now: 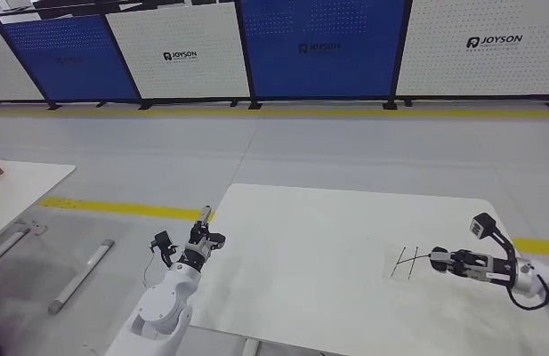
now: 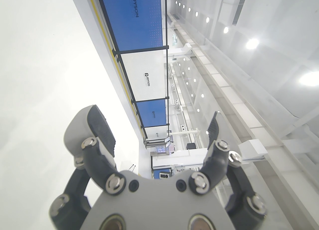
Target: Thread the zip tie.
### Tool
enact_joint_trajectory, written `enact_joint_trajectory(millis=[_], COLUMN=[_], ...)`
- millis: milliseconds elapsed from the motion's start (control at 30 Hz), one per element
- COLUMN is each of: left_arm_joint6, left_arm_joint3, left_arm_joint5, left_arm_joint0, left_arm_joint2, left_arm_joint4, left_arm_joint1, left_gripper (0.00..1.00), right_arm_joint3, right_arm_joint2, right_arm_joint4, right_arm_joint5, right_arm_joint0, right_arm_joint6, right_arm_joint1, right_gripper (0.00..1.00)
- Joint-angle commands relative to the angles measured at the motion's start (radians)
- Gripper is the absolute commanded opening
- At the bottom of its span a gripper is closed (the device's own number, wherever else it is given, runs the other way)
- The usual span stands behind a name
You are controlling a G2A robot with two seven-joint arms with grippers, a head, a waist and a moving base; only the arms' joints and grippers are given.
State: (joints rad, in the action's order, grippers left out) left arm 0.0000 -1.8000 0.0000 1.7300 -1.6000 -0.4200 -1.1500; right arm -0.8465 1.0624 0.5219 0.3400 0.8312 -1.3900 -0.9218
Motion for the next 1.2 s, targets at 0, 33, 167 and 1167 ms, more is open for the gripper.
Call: enact_joint_trajectory(millis=[0, 33, 167, 1167], left_arm_joint6=[0.000, 0.000, 0.000, -0.100], left_arm_joint3=[0.000, 0.000, 0.000, -0.071], left_arm_joint5=[0.000, 0.000, 0.000, 0.044], left_arm_joint0=[0.000, 0.000, 0.000, -0.088], left_arm_joint2=[0.000, 0.000, 0.000, 0.233], left_arm_joint4=[0.000, 0.000, 0.000, 0.302], left_arm_joint1=[0.000, 0.000, 0.000, -0.010], left_gripper=[1.00, 1.00, 1.00, 1.00], right_arm_joint3=[0.000, 0.000, -0.064, -0.274], right_arm_joint2=[0.000, 0.000, 0.003, -0.043], right_arm_joint4=[0.000, 0.000, 0.098, 0.262], right_arm_joint5=[0.000, 0.000, -0.008, -0.011], right_arm_joint0=[0.000, 0.000, 0.058, 0.144], right_arm_joint6=[0.000, 0.000, 0.034, 0.026], right_arm_joint1=[0.000, 0.000, -0.010, -0.060], right_gripper=[0.00, 0.00, 0.00, 0.00])
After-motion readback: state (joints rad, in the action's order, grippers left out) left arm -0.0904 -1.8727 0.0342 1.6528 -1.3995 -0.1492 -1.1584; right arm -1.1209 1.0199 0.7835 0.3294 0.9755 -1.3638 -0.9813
